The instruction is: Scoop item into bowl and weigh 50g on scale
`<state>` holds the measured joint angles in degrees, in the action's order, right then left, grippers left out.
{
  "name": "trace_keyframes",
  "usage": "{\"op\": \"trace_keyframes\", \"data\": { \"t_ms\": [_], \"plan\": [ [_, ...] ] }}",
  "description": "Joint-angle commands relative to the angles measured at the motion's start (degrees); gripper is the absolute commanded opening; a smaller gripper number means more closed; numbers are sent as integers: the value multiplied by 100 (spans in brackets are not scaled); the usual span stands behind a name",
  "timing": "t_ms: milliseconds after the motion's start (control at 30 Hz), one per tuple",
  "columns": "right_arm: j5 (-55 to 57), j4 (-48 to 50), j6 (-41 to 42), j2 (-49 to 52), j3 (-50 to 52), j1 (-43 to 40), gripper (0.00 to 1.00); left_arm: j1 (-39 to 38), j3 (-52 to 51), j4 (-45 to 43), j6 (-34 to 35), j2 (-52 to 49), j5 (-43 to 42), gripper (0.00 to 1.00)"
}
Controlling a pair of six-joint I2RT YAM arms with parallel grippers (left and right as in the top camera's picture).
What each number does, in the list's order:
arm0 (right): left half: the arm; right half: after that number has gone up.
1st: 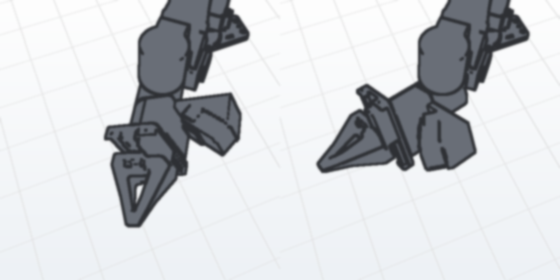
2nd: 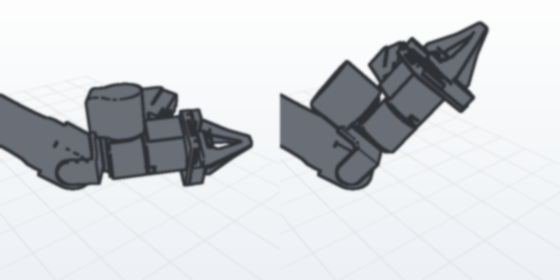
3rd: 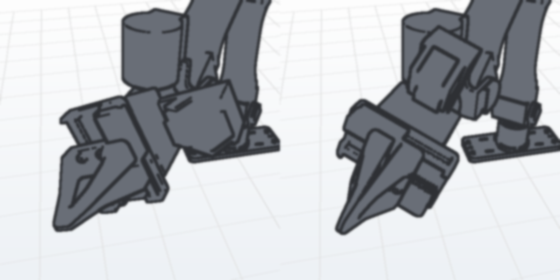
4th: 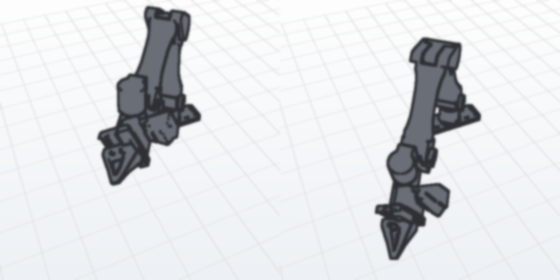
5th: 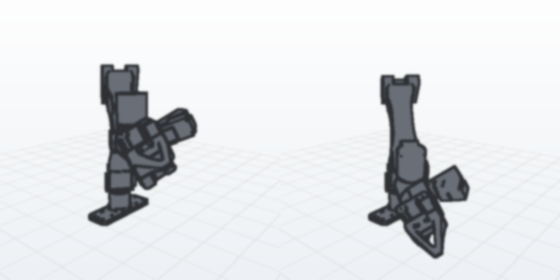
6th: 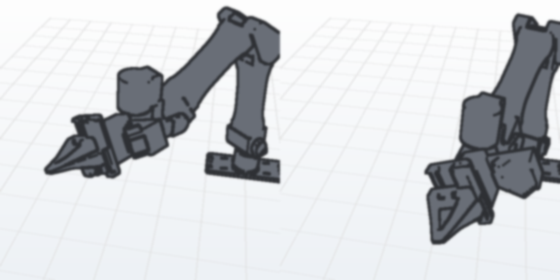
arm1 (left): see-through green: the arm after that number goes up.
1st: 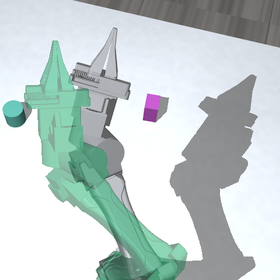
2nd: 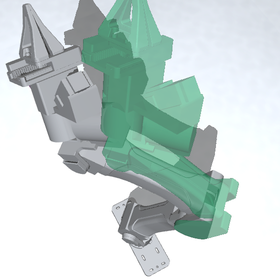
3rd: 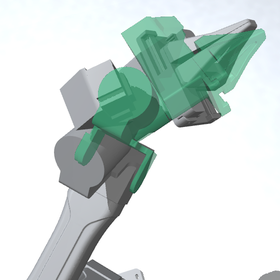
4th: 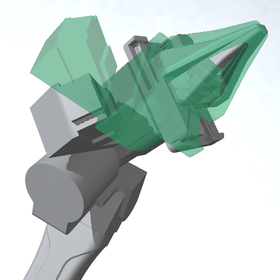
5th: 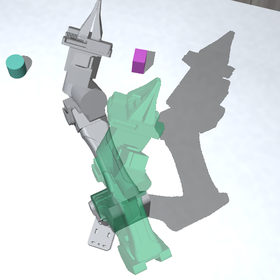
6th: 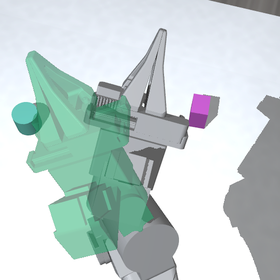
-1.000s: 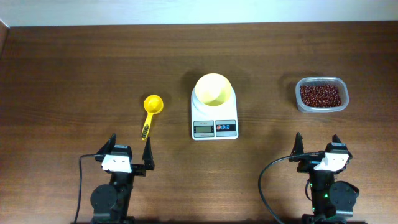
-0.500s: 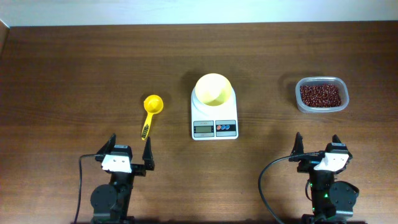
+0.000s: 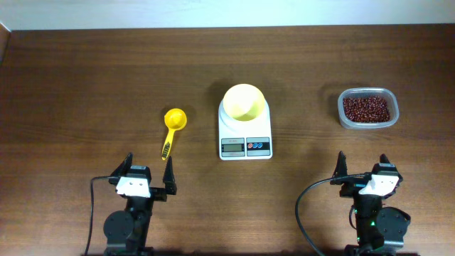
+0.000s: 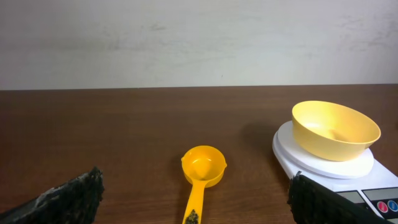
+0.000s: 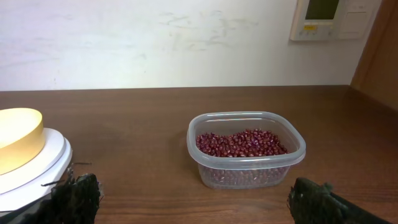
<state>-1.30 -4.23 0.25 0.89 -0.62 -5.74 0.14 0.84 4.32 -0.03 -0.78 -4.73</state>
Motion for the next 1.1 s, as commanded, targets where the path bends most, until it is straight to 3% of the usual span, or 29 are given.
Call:
{"op": "trace_keyframes", "data": {
  "t_ms": [0, 900, 1067],
  "plan": [
    [72, -33, 68, -52, 31, 44, 99, 39, -31, 4, -68, 37, -42, 99],
    [72, -33, 68, -52, 31, 44, 99, 39, 46, -31, -68, 37, -114, 99],
    [72, -33, 68, -52, 31, 44, 99, 42, 446, 415, -68, 37, -107, 99]
  ]
}}
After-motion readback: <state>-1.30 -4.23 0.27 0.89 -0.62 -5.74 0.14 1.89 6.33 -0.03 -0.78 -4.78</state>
